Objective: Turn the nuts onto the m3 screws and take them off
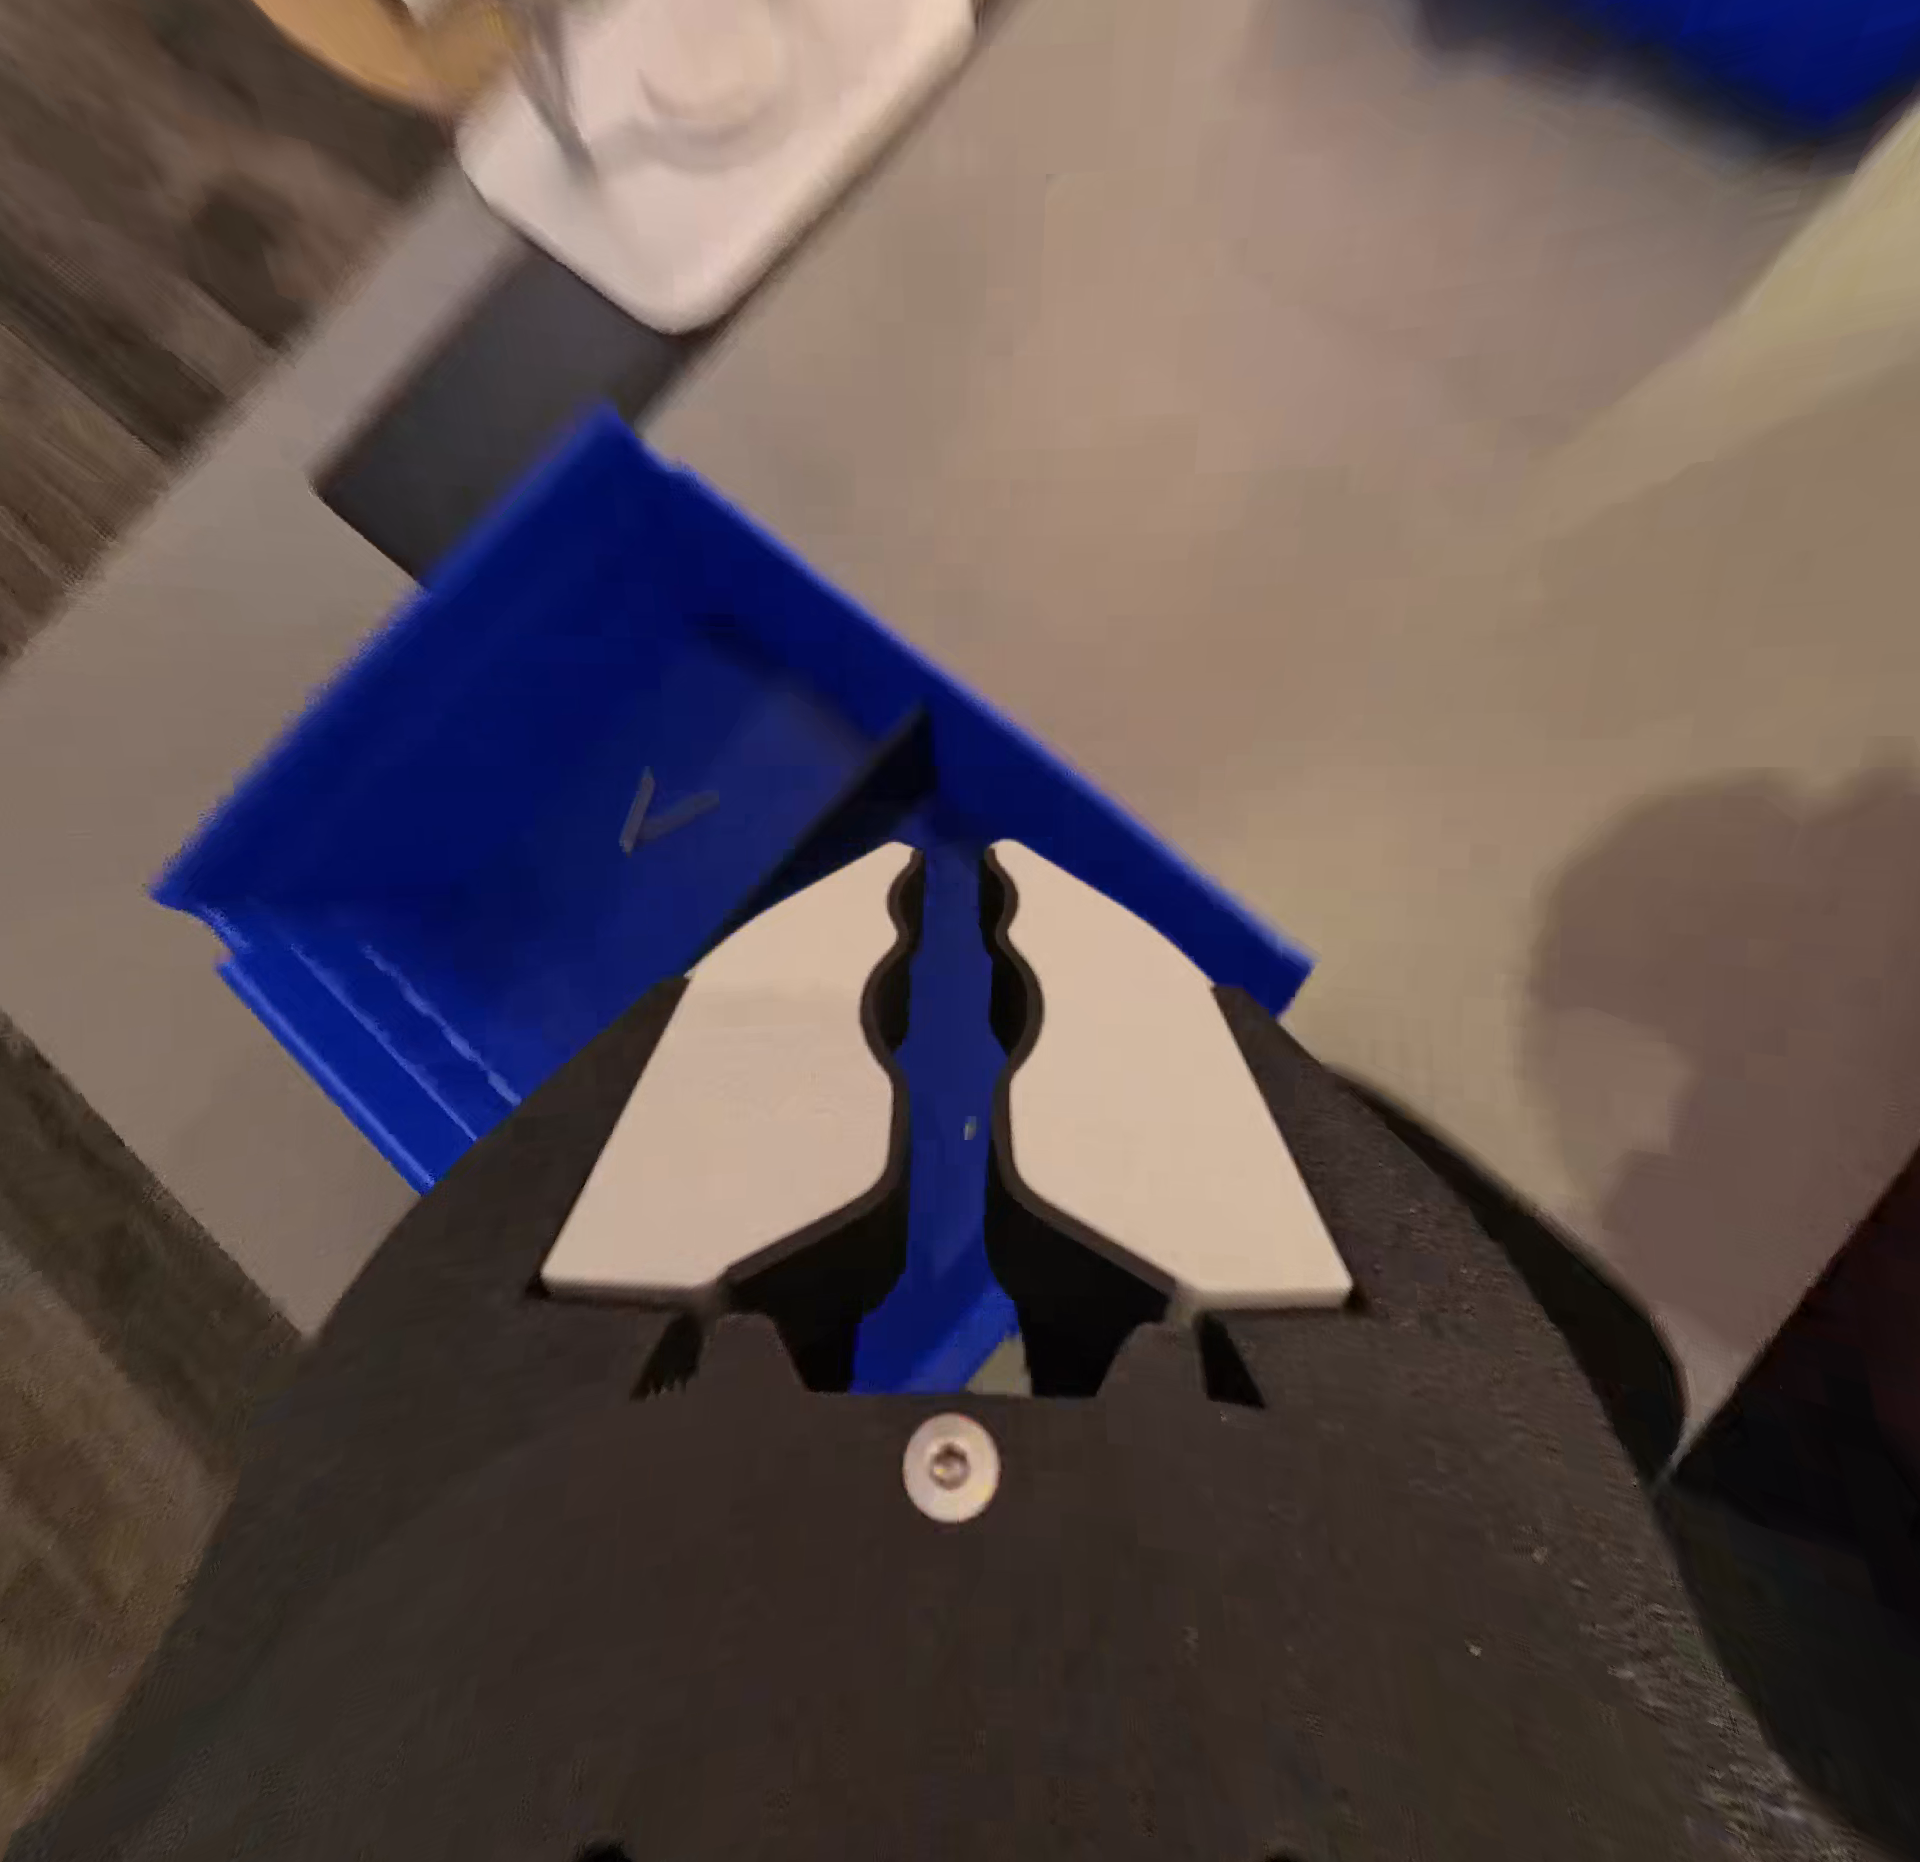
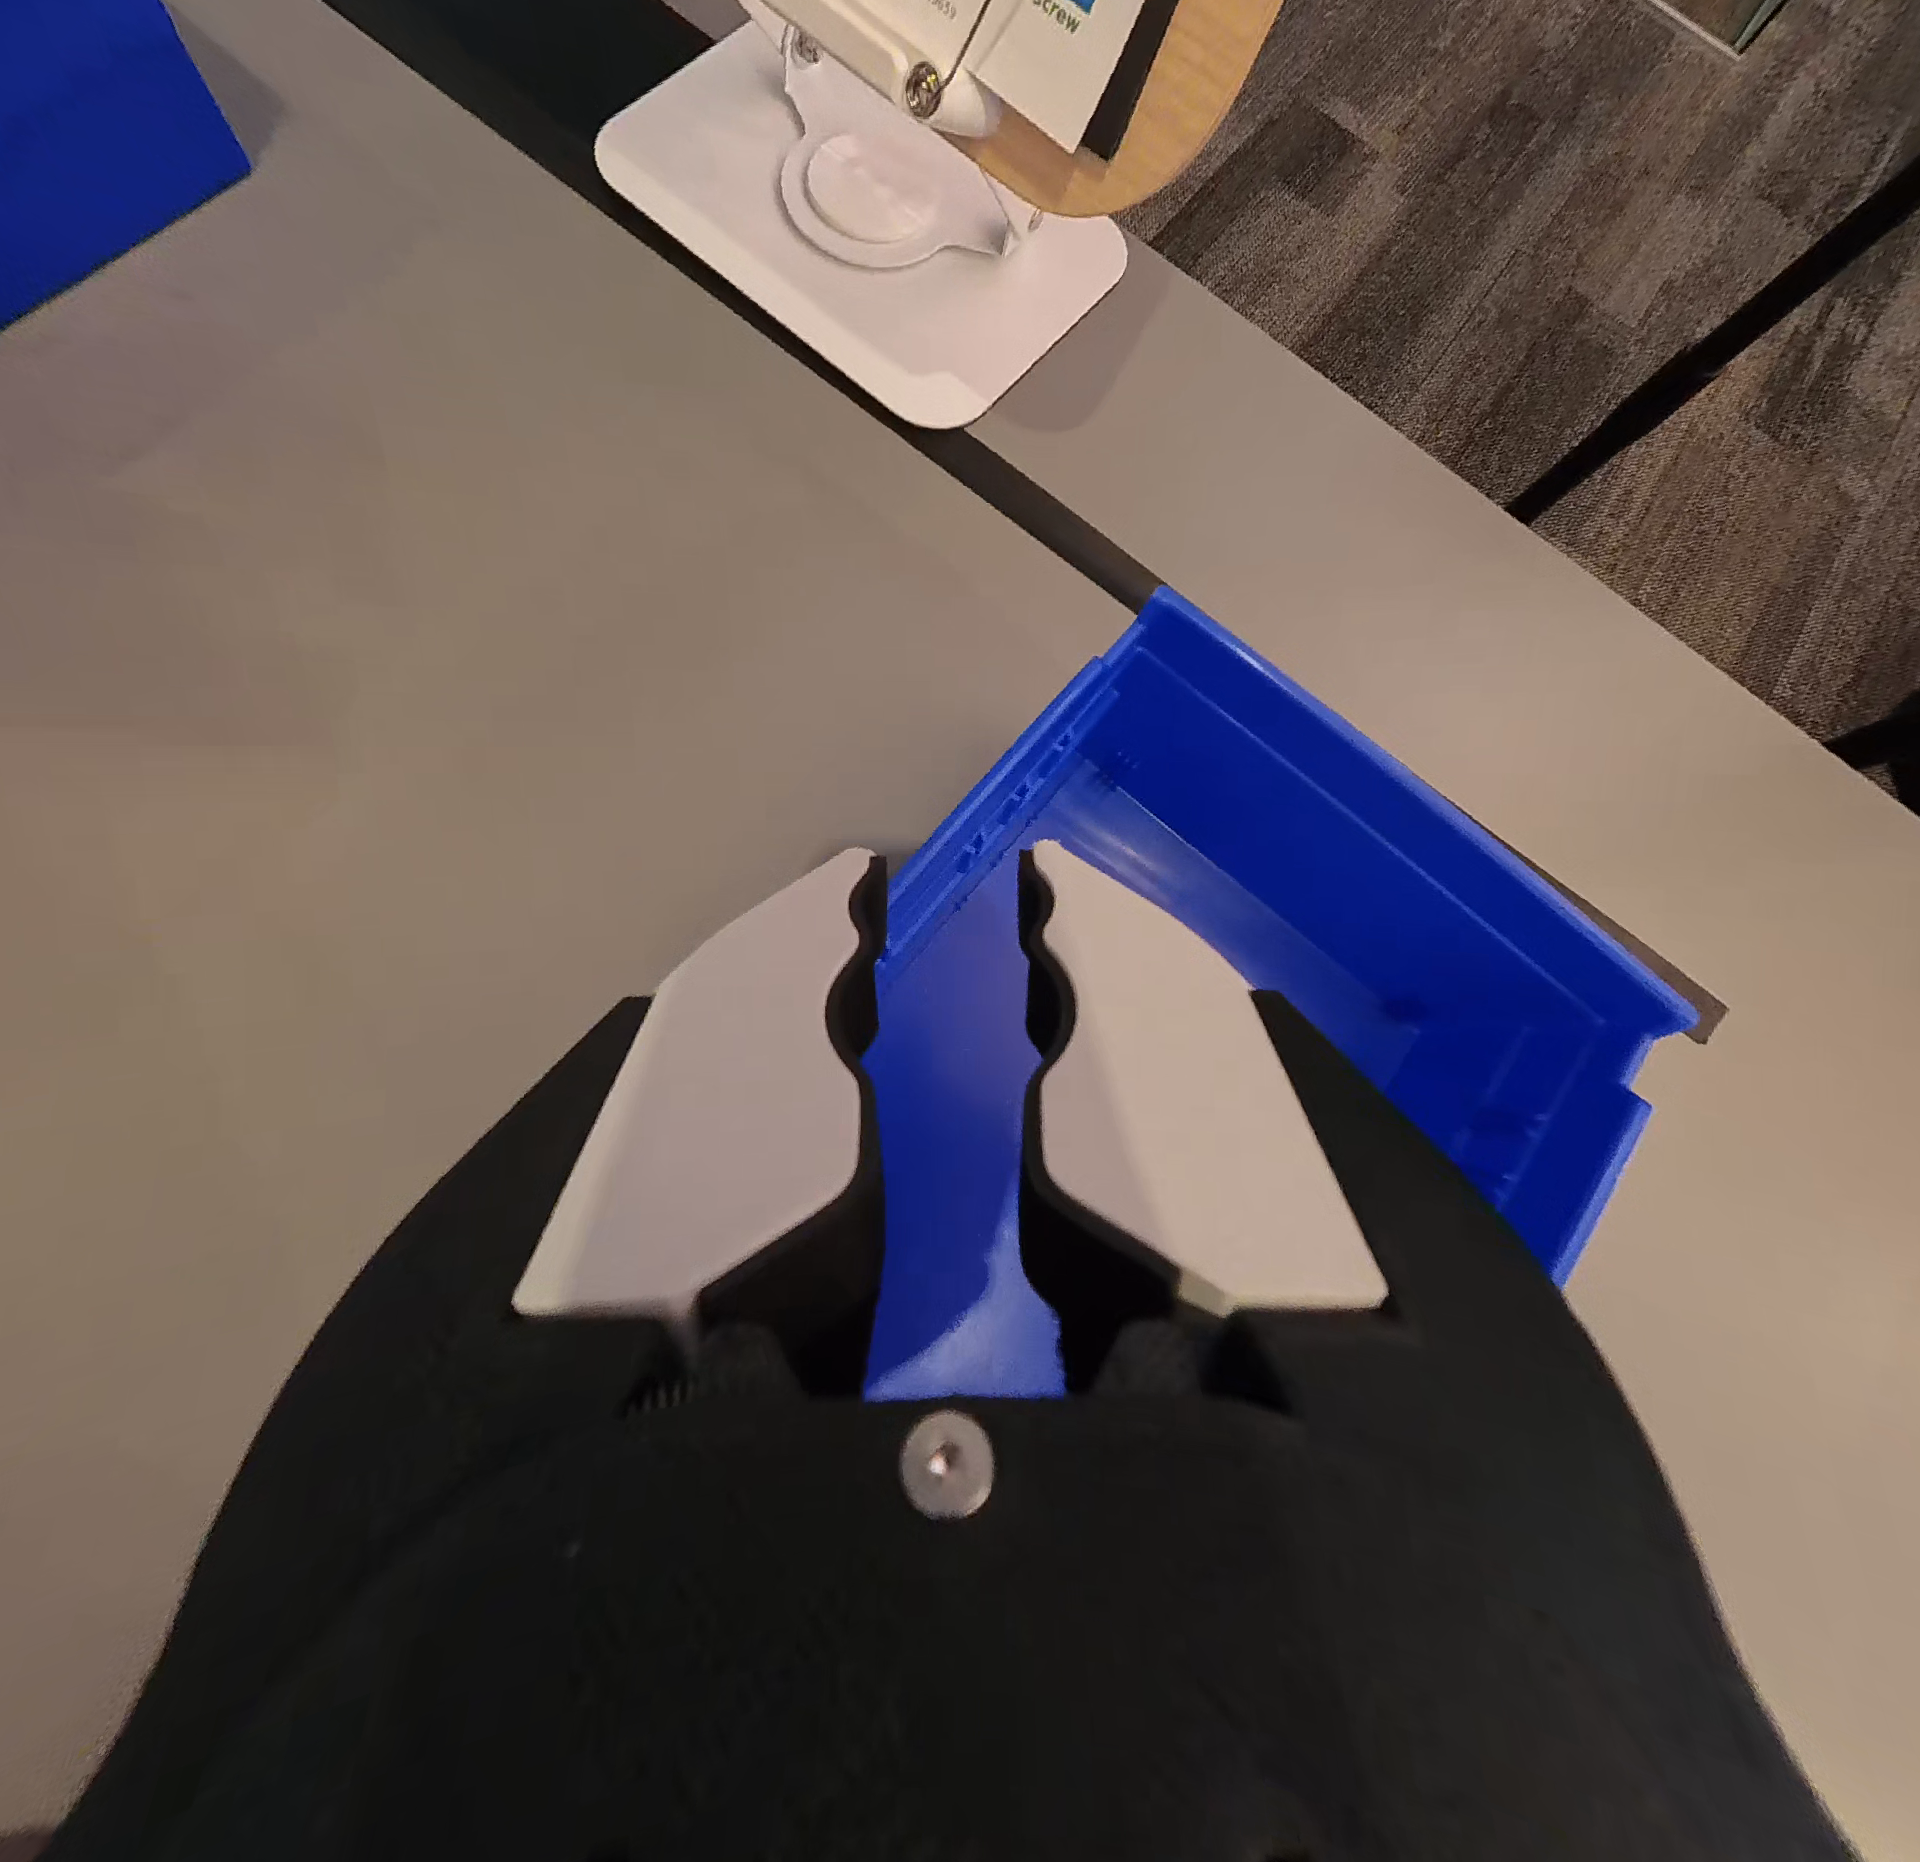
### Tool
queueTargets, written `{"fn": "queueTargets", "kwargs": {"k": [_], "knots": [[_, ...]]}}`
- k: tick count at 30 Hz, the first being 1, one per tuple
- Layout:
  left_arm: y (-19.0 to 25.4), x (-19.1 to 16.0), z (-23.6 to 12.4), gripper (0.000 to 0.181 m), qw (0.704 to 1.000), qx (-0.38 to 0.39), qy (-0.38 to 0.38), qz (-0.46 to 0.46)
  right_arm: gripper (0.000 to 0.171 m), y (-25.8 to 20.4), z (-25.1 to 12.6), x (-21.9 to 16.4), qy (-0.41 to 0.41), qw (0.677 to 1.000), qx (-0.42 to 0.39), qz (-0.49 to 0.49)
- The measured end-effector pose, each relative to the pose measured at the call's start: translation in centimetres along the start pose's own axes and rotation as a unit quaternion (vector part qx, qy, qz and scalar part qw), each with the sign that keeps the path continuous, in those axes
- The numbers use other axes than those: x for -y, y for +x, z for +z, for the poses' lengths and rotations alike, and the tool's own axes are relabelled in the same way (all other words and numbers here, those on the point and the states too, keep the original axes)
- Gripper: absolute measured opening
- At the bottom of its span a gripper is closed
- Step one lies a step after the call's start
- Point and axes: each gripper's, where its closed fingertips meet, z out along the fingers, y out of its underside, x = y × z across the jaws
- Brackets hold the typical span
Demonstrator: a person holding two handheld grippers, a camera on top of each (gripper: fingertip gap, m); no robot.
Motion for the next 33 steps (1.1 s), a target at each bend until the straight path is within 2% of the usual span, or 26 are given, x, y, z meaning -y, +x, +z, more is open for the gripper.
{"fn": "queueTargets", "kwargs": {"k": [2,6,10,15,25,33], "knots": [[0.3,-4.3,2.2,0.012,0.993,-0.016,-0.093,0.068,0.025,0.1,0.0,0.1,0.001,1.000,0.001,-0.003],[0.0,-11.7,5.2,0.001,0.950,-0.038,-0.228,0.211,0.025,-0.1,0.4,0.3,0.006,1.000,0.006,-0.005],[0.1,-15.5,6.4,0.001,0.928,-0.097,-0.281,0.223,0.025,-0.7,0.9,0.0,-0.006,1.000,0.008,-0.013],[0.4,-16.1,7.5,0.005,0.934,-0.130,-0.252,0.216,0.025,-1.6,1.1,0.5,-0.002,0.999,0.017,-0.028],[0.2,-17.8,8.2,0.014,0.891,-0.149,-0.314,0.293,0.025,-2.2,2.0,0.5,-0.009,0.999,0.023,-0.036],[0.6,-17.6,8.6,0.011,0.894,-0.154,-0.300,0.294,0.025,-2.4,2.7,0.2,-0.024,0.999,0.025,-0.041]]}}
